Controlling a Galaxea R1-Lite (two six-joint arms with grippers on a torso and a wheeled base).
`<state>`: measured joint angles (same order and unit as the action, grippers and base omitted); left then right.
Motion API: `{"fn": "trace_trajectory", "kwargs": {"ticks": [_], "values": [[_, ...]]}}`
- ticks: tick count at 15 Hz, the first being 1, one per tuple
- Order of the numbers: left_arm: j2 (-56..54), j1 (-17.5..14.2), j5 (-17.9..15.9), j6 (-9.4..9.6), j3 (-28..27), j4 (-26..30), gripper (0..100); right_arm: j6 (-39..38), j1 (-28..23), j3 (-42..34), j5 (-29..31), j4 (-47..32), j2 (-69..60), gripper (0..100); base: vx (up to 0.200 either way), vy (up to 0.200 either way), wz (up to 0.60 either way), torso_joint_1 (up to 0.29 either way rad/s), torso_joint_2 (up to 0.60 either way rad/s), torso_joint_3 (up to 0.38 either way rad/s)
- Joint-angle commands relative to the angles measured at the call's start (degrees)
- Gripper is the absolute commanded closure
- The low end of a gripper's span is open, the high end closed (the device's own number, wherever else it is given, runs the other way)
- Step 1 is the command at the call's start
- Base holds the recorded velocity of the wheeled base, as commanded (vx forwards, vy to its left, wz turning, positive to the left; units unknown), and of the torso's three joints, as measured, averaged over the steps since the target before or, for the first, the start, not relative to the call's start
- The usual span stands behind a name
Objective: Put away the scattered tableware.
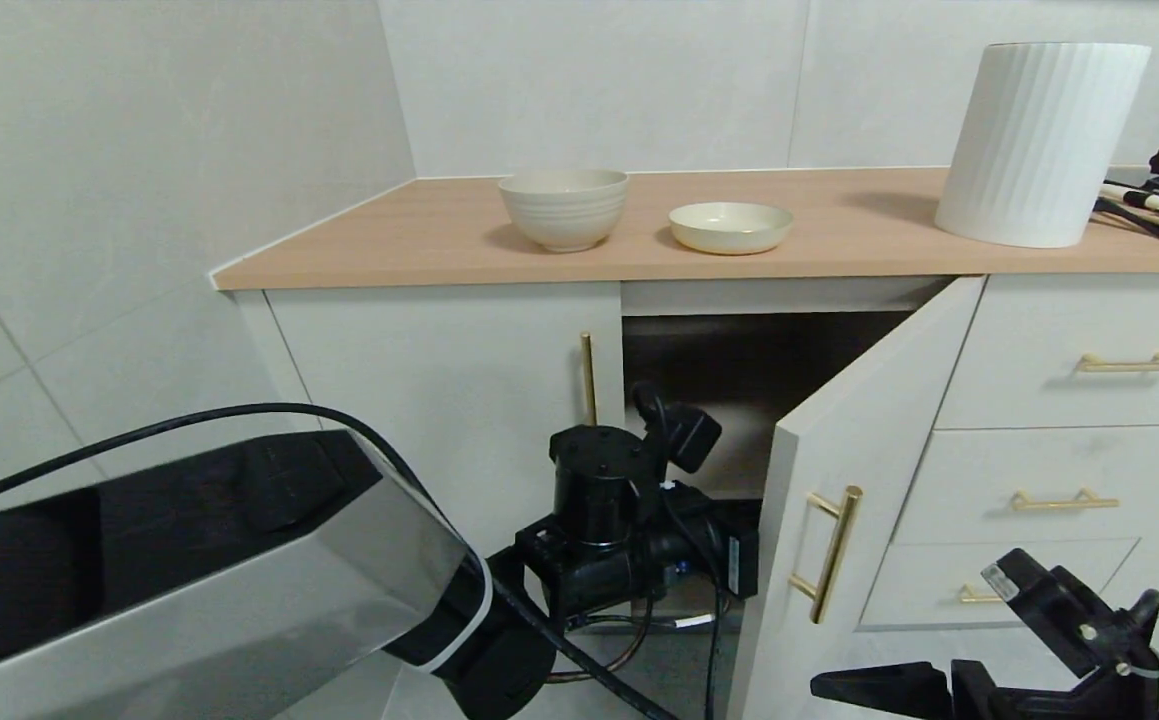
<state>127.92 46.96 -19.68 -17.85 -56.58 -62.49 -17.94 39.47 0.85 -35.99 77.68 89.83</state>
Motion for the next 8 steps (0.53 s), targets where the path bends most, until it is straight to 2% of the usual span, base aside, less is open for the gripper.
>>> {"fn": "trace_trajectory", "kwargs": {"ticks": [1,3,4,5,6,8], "values": [[-2.3,3.4,-0.2,0.01,-0.4,1.6,100,0.0,6.0,-0.1,1.2,-0.2,-6.1,0,0.0,0.0,0.0,0.0,0.0,0.0],[-3.6,6.7,-0.2,0.18,-1.5,4.0,100,0.0,9.5,0.1,1.3,-2.0,-9.9,0,0.0,0.0,0.0,0.0,0.0,0.0],[-5.0,10.4,-0.3,0.44,-3.5,7.7,100,0.1,11.9,0.9,1.3,-4.6,-15.6,0,0.0,0.0,0.0,0.0,0.0,0.0],[-6.1,12.5,-0.2,0.44,-4.2,9.6,100,0.1,13.0,2.1,1.2,-6.9,-18.6,0,0.0,0.0,0.0,0.0,0.0,0.0],[-8.4,15.6,-0.2,0.53,-4.1,11.3,100,0.1,13.3,4.6,1.3,-13.4,-23.0,0,0.0,0.0,0.0,0.0,0.0,0.0],[-10.1,17.3,-0.2,0.53,-2.8,11.6,100,0.5,13.3,7.0,1.3,-20.3,-26.6,0,0.0,0.0,0.0,0.0,0.0,0.0]]}}
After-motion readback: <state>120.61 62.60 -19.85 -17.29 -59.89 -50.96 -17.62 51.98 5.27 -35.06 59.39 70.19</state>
